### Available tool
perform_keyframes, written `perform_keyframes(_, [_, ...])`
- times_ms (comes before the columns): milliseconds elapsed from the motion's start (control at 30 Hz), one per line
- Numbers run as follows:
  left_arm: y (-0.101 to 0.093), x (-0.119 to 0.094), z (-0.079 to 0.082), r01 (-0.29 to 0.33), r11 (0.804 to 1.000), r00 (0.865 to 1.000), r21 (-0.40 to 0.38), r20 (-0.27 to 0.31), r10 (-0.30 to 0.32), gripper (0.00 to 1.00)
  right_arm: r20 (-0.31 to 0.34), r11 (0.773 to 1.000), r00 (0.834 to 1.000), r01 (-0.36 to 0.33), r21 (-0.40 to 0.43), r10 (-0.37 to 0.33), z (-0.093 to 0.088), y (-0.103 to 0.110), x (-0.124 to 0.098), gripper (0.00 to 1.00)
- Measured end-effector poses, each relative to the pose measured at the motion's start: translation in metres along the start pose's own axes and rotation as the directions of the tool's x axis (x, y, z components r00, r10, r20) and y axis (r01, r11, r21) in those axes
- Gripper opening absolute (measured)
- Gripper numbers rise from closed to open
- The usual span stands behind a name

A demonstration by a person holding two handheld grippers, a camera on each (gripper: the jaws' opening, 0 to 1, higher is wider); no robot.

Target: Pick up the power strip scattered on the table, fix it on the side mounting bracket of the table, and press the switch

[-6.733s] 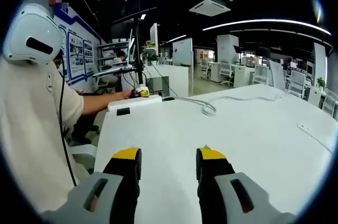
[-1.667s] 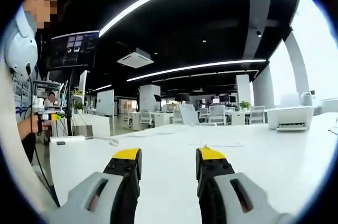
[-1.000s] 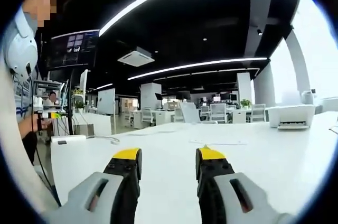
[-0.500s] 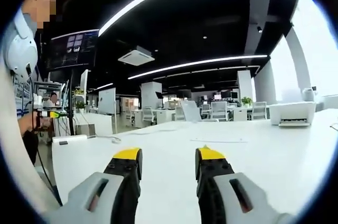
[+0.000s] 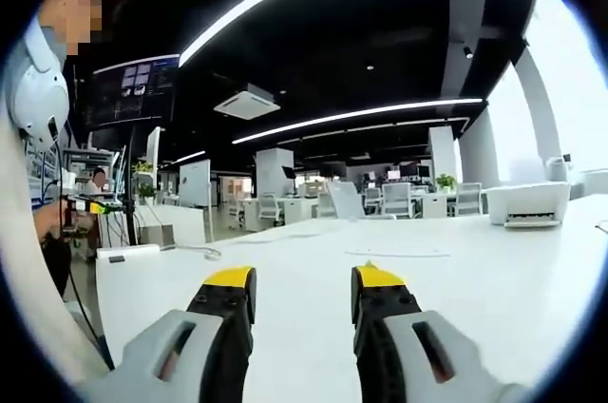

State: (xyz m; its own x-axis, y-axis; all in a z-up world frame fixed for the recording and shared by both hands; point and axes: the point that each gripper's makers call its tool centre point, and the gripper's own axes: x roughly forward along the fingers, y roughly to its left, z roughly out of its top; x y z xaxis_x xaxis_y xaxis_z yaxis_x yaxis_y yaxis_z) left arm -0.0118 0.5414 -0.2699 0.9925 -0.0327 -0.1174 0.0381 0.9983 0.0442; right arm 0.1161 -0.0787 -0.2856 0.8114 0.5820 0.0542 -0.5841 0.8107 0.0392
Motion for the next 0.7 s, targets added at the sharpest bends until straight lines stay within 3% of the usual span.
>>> perform_keyframes(367, [0.001, -0.003, -0.001, 0.05, 0.998, 0.998, 0.025, -0.04, -0.049, 0.49, -0.003, 1.0, 1.0, 0.0, 0.002, 0.0, -0.001, 0.001, 0.001, 0.36])
perform_keyframes(700, [0.002, 0.0, -0.014, 0.113, 0.988, 0.984, 0.1, -0.146, -0.098, 0.5, -0.003, 1.0, 1.0, 0.0, 0.008, 0.0, -0.003, 0.002, 0.0, 0.35])
